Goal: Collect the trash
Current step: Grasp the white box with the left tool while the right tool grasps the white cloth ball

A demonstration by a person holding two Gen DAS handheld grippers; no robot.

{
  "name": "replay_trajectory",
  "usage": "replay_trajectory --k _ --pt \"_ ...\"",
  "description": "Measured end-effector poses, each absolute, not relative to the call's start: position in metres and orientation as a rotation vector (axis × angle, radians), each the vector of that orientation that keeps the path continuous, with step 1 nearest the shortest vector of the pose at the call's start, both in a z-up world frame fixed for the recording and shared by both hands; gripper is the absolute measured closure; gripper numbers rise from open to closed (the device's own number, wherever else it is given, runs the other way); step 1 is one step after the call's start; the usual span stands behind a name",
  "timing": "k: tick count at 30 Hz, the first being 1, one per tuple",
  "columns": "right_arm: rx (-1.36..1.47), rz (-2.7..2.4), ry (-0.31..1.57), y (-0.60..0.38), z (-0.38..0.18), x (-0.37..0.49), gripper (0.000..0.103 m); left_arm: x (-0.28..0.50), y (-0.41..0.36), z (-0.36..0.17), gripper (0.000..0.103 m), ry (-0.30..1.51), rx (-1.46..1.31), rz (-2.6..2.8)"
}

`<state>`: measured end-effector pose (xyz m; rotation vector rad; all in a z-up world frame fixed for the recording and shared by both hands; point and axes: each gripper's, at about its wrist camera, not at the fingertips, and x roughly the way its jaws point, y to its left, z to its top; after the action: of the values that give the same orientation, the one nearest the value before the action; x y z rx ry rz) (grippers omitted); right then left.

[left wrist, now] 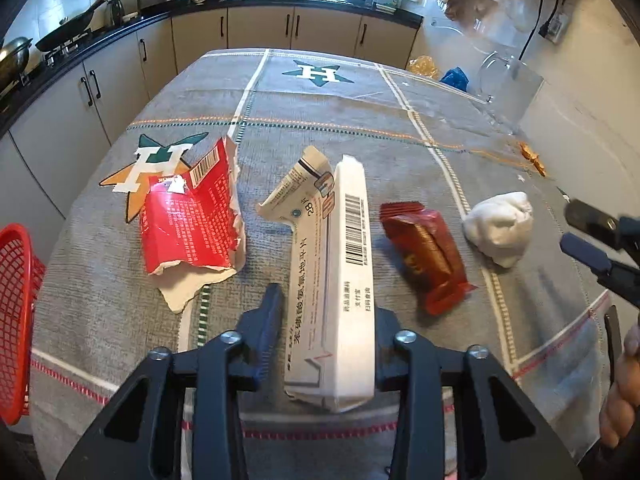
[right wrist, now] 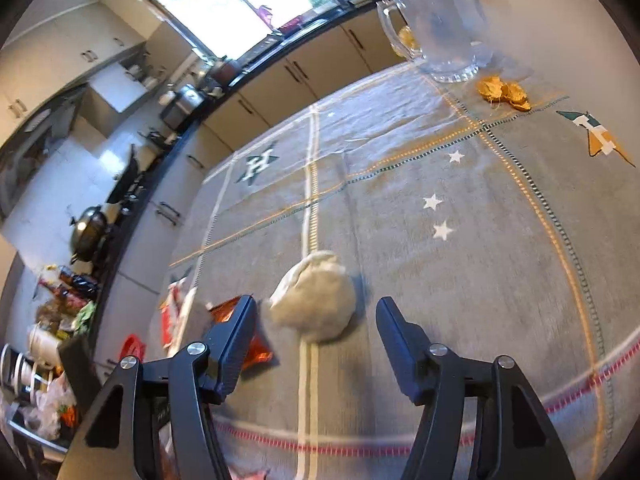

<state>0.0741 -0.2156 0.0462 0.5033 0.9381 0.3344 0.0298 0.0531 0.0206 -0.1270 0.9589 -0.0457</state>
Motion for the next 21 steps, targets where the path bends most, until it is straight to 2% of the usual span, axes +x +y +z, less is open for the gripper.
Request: replay_trajectory --k 2,3,5,9,10,11,14,21 --pt "0.500 0.304 0.961 -0.211 0.039 0.086 0.037 0.030 0.056 0.019 0.080 0.938 -0.129 -0.041" --pt "0.501 0.297 0.973 -0.209 0.035 0.091 0.037 0.031 0.057 0.019 0.087 0.929 -0.136 -0.042" --pt "0.503 0.313 0.993 -0.203 0.028 0.097 0.037 0.031 0.061 0.019 0.090 0.912 -0.157 -0.051" --pt "0.449 0.341 0.984 -0.187 0.022 0.103 0.037 0.032 0.063 0.019 0.090 0.879 -0.167 -0.054" --pt "0.427 0.347 0.980 -0.183 0.022 0.103 0.042 0.031 0.063 0.020 0.090 0.874 -0.171 -0.058" --pt "0.397 0.342 0.972 -0.178 0.021 0.102 0.053 0.031 0.064 0.021 0.090 0.865 -0.175 -0.063" --pt "0.357 0.353 0.952 -0.173 0.020 0.098 0.064 0.031 0.067 0.020 0.090 0.857 -0.194 -0.077" --pt "0.331 0.366 0.860 -0.176 0.030 0.084 0.065 0.028 0.063 0.023 0.090 0.832 -0.167 -0.068"
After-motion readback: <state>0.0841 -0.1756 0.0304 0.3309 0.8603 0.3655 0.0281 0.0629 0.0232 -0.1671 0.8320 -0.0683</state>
